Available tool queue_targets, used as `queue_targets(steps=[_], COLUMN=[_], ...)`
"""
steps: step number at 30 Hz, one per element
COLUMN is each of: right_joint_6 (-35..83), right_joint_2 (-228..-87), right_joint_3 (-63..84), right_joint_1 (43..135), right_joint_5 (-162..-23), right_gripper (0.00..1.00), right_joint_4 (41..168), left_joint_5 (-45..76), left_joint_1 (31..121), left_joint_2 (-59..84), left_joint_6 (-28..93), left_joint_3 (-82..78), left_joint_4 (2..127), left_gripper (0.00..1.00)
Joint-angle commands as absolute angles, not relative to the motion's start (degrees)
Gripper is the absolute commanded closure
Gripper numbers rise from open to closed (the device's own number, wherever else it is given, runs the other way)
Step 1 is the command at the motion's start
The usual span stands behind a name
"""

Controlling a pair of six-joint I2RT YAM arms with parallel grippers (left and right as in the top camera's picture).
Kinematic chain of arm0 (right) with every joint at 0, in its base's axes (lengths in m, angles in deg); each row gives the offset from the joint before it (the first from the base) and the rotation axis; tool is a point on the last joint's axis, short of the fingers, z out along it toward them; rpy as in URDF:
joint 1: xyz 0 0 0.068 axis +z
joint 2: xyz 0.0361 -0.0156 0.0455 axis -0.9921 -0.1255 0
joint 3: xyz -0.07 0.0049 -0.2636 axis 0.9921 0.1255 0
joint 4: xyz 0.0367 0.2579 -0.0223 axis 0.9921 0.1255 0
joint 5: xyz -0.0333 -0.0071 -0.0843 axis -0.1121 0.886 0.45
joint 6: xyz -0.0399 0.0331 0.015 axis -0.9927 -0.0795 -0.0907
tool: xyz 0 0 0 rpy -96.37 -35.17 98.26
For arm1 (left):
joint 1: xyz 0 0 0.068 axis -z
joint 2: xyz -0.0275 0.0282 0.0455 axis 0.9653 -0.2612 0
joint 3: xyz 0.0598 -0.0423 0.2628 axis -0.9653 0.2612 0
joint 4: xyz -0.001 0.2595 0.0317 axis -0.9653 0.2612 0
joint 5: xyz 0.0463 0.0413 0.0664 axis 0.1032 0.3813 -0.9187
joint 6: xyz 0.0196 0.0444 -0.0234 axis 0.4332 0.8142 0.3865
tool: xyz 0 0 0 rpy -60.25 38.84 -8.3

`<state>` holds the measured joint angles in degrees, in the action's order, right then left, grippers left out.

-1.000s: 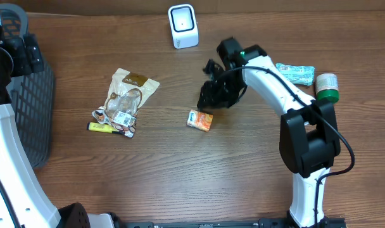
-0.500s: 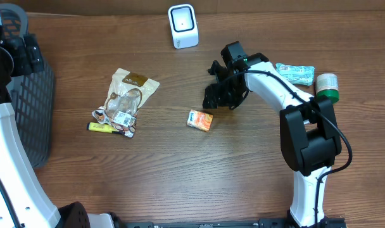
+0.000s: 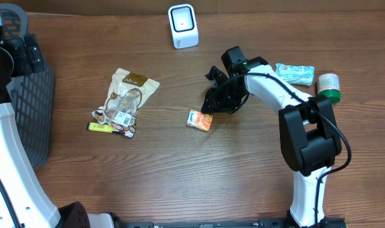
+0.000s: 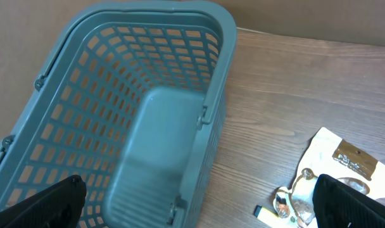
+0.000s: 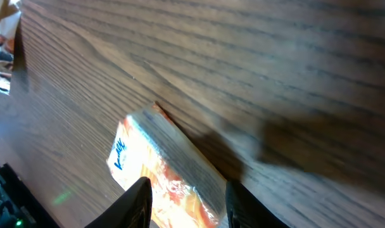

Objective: Scan the item barcode

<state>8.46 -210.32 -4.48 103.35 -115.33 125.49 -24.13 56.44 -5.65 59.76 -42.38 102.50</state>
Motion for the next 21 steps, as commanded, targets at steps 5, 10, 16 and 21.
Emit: queue_targets(steps=[5, 10, 16, 21], right_joint_6=[8.7, 10.6, 13.1, 17.2], right_joint_2=[-210.6, -210.6, -210.6, -210.4], right_joint_3=[0.8, 2.9, 2.9, 2.4], right_joint_1=[103.3, 103.3, 103.3, 103.2], right_joint_5=[-116.5, -117.4, -120.5, -125.4], right_gripper=[0.61, 0.68, 0.96, 0.96], right_joint_4=[123.9, 121.9, 121.0, 122.1], left_joint_5=[-24.3, -24.3, -24.3, -24.3], left_joint_1=[56.5, 56.5, 56.5, 56.5], left_joint_2=[-6.1, -6.1, -6.1, -6.1], left_joint_6=[60.6, 60.6, 60.6, 60.6], left_joint_3=[-42.6, -42.6, -42.6, -42.6], left_joint_4=[102.7, 102.7, 102.7, 102.7], left_gripper=[0.0, 0.0, 0.01, 0.0])
